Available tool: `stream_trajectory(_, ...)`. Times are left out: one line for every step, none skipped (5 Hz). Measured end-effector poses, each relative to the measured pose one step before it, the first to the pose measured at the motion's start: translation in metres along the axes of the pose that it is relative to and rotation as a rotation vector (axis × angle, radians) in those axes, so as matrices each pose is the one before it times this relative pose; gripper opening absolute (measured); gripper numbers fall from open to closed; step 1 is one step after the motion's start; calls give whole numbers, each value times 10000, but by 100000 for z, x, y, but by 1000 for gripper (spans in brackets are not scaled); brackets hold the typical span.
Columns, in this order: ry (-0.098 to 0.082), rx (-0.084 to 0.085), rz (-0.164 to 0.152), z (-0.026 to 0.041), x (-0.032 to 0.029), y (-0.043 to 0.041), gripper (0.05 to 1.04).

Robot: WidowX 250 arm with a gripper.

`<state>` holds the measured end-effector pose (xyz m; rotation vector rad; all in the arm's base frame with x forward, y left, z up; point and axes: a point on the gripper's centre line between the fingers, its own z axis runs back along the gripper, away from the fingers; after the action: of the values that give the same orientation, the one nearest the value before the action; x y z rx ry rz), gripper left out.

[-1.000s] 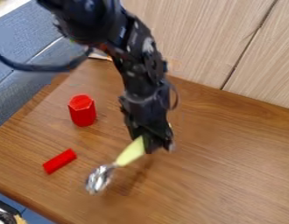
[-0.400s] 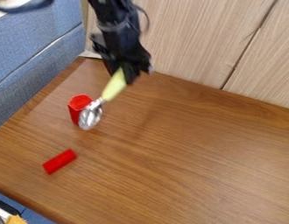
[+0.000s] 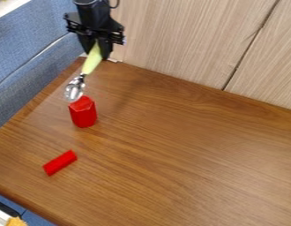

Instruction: Take the spoon and move the red object in the middle of the table

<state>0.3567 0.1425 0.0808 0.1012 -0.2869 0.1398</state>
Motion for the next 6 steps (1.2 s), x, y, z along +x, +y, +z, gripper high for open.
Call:
stream_trajectory(378,438,173,-1638,-120,1337,394)
stream_trajectory(369,392,369,-1361,-349,1713,394)
stream_trajectory(90,312,303,-579,41,1909,394)
stream_trajectory(345,-66,313,-1337,-655,1448,394)
stream_trajectory(85,-317,-20,-1086,-38,-128,394)
stream_trajectory(208,-243,-275,-1452,-152,-809,394)
